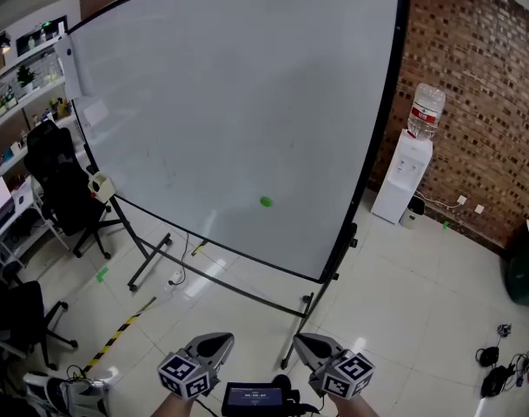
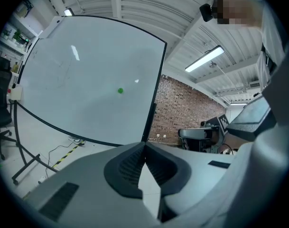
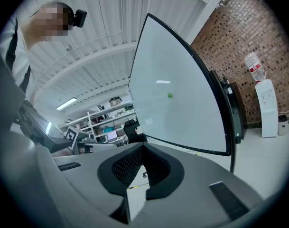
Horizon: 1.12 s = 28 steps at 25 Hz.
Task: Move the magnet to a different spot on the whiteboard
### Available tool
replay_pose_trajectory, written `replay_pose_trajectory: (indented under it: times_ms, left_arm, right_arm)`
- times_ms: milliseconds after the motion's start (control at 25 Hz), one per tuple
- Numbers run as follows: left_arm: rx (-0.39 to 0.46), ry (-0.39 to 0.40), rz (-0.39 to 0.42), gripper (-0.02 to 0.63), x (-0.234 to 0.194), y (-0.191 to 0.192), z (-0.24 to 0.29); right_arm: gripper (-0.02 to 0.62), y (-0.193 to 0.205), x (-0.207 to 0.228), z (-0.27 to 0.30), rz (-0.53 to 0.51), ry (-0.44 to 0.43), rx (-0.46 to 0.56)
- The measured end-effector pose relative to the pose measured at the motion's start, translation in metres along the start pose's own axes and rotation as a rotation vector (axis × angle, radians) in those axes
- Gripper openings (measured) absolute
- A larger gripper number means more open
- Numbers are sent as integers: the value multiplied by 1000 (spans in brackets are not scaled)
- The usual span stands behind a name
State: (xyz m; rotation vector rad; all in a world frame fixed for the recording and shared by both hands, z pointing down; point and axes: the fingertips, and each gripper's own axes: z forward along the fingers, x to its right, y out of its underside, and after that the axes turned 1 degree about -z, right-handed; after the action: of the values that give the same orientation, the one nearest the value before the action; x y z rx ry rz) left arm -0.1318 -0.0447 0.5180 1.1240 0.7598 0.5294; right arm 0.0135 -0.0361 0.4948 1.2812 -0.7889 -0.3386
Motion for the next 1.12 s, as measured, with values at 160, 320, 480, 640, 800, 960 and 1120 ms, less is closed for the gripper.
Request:
replay_pose_trajectory:
  times_ms: [160, 320, 480, 640, 800, 960, 1120]
  left_arm:
    - [4, -24, -7, 34, -14, -4, 16]
    - [10, -55, -8, 34, -26, -13, 29]
    - [-1, -67, -10, 34, -35, -16, 46]
    - [-14, -79, -7, 34, -41, -26, 72]
    - [-3, -77, 9, 34, -43, -42, 106]
    - [12, -84, 31, 34, -48, -57, 133]
    - [20, -100, 71, 34, -53, -70, 150]
  right_arm:
    - [21, 2, 21, 15, 10, -22, -21]
    - [21, -4, 36, 33, 5, -54, -35]
    - [21, -16, 52, 48, 1, -82, -31]
    - [21, -24, 73, 53, 7, -100, -14]
    - [21, -27, 98, 53, 17, -102, -6]
    - [21, -26, 116, 54, 29, -105, -7]
    - [21, -28, 128, 55, 29, -117, -12]
